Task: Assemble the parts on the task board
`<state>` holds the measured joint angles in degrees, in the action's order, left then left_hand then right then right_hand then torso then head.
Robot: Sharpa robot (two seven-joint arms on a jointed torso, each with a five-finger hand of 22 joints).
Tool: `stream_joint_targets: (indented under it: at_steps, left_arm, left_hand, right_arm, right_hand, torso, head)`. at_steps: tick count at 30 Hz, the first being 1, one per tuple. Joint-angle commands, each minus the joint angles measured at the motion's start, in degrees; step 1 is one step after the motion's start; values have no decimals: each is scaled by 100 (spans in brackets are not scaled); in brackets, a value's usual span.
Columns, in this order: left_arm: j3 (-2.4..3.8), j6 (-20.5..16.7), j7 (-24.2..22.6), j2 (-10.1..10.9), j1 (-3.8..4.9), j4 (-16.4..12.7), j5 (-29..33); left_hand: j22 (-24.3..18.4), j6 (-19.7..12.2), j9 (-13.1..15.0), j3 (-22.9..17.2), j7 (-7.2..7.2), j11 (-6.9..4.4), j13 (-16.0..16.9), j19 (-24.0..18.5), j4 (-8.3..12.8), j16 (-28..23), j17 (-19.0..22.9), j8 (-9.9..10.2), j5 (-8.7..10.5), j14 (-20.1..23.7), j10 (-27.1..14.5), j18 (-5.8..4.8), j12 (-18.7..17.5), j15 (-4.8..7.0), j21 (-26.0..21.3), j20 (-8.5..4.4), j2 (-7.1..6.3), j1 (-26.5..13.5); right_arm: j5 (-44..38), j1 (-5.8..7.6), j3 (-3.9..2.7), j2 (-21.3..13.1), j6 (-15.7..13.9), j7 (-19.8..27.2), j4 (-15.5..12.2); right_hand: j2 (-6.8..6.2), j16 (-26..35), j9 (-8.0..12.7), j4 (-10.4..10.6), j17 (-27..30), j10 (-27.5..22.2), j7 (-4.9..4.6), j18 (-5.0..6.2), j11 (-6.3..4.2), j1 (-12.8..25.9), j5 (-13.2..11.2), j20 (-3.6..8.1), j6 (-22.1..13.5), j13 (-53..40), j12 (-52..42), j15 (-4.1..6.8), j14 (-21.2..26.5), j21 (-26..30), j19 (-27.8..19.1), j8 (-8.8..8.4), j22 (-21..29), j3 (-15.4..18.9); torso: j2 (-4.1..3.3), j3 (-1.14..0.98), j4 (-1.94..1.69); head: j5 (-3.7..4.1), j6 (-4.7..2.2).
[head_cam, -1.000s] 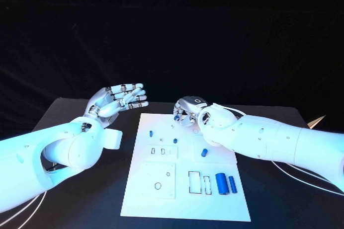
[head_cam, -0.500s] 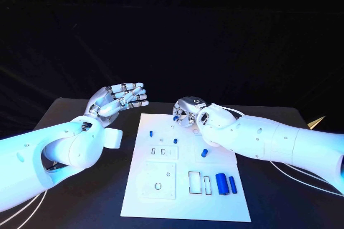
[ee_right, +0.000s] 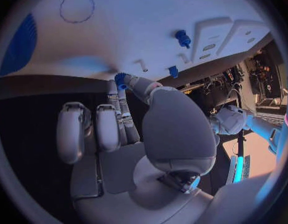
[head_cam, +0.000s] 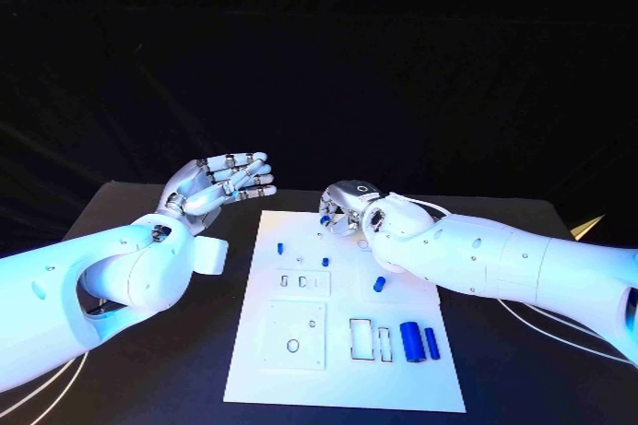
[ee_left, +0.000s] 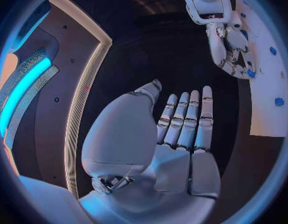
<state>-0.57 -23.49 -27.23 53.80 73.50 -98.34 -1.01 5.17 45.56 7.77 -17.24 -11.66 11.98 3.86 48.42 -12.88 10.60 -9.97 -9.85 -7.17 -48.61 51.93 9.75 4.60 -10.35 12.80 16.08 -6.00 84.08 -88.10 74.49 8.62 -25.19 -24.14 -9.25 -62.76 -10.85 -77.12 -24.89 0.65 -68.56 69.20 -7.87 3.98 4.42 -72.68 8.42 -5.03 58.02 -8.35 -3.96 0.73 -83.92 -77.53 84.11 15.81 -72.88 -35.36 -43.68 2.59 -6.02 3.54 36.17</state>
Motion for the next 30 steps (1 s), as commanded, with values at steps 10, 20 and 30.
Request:
stream_joint_targets:
  at_steps: [10,20,30]
  left_arm:
    - [5,105,-14,-12,24,0,-27]
    - [5,111,-10,14,28,11,-27]
    - [3,129,-2,12,27,103,-27]
  left_hand:
    - [-8,-3,-1,-28,-277,22,-7,47,15,-24,-5,-14,25,28,13,69,-32,0,31,-5,-53,3]
    - [-11,-4,-2,-34,-277,22,-6,52,20,-27,-16,-15,28,32,15,69,-40,-1,33,-5,-54,3]
    - [-12,-3,-2,-36,-274,22,-6,54,21,-27,-19,-16,30,32,17,69,-41,-1,34,-5,-54,4]
  right_arm:
    - [-57,-6,4,25,117,30,31]
    - [-59,8,3,-385,50,12,-427]
    - [757,157,-69,-1597,-90,18,-1572]
  right_hand:
    - [-203,282,16,20,510,-978,-123,160,165,89,-75,-144,-666,208,32,-161,-78,745,-415,-410,863,65]
    - [-217,368,24,17,677,-1277,-45,208,201,35,-64,-167,-875,302,-20,-189,-42,992,-480,-581,1119,338]
    - [-236,134,-7,136,370,-402,-138,101,80,118,-44,-74,-695,138,-532,-100,-142,604,-228,-605,613,356]
  torso:
    - [-3,-2,8]
    - [5,-10,36]
    - [7,-47,135]
  head:
    - [-32,-9]
    - [-44,-12]
    - [-41,-65]
